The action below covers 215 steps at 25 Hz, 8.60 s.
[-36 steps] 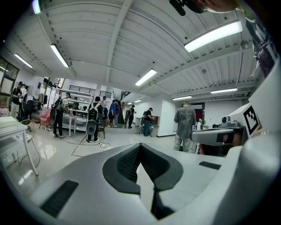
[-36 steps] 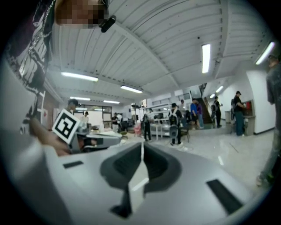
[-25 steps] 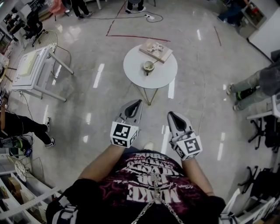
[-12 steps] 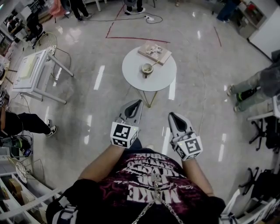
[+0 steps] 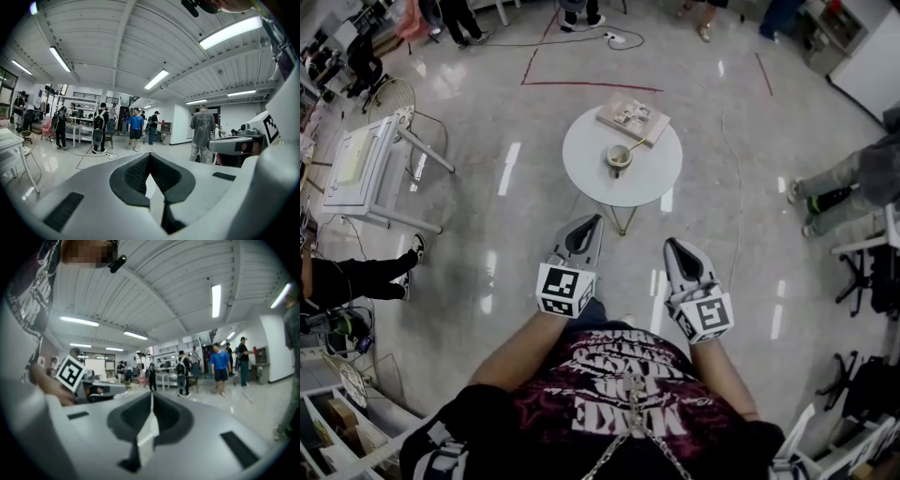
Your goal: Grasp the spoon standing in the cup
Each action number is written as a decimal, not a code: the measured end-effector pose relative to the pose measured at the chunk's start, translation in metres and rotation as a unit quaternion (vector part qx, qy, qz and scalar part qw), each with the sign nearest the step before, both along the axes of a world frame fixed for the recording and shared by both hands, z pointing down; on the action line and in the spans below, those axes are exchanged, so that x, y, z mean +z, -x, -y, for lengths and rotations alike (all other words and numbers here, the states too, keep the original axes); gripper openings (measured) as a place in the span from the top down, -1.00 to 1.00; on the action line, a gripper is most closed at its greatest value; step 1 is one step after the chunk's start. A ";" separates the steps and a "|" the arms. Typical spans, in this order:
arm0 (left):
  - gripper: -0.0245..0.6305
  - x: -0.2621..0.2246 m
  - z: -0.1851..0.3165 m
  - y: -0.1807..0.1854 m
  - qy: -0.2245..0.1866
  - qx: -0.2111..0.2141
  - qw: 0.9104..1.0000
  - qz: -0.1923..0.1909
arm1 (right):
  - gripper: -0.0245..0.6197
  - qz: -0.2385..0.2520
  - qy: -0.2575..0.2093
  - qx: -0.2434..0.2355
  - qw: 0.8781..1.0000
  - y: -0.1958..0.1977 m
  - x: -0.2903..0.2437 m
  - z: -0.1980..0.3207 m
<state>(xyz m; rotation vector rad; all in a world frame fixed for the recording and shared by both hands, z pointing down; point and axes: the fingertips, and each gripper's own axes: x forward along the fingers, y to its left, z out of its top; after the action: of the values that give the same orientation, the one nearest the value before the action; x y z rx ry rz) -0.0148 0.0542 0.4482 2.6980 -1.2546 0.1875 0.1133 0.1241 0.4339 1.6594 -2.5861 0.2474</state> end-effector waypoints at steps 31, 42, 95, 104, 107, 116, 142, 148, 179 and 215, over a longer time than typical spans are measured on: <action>0.85 0.010 0.028 0.017 0.015 -0.006 1.000 -0.011 | 0.81 -0.003 0.015 0.020 1.000 -0.002 0.007 0.026; 0.85 0.004 0.069 0.021 0.007 -0.003 1.000 -0.019 | 0.81 -0.007 0.012 0.021 1.000 0.005 0.004 0.064; 0.85 0.020 0.180 0.031 0.027 0.029 0.999 -0.026 | 0.81 -0.028 0.032 0.056 0.998 0.023 0.010 0.181; 0.85 0.023 0.212 0.005 0.026 0.013 0.999 -0.017 | 0.81 -0.017 0.028 0.037 0.999 -0.005 0.015 0.213; 0.85 0.021 0.224 -0.002 0.021 0.002 1.000 -0.013 | 0.81 -0.015 0.023 0.026 0.999 -0.012 0.014 0.224; 0.85 0.006 0.250 -0.031 0.007 -0.034 0.999 -0.016 | 0.81 -0.010 0.017 -0.020 1.000 -0.037 0.009 0.251; 0.85 0.027 0.258 -0.031 0.036 -0.097 0.995 0.003 | 0.81 0.009 0.050 -0.060 0.997 -0.068 0.035 0.287; 0.85 0.021 0.284 -0.040 0.033 -0.064 0.997 -0.006 | 0.81 0.003 0.049 -0.041 0.998 -0.063 0.027 0.301; 0.85 0.086 0.334 -0.009 0.108 -0.056 0.992 0.018 | 0.81 -0.006 0.092 -0.019 0.996 -0.052 0.062 0.379; 0.85 0.277 0.325 -0.020 0.269 -0.020 0.960 0.077 | 0.54 -0.030 0.327 -0.038 0.944 -0.063 0.301 0.396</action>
<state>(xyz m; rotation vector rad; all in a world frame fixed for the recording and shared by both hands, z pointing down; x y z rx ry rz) 0.0057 -0.2712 0.7255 2.2197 -1.0934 0.6422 0.1767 -0.2715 0.7347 1.2882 -2.1563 0.9140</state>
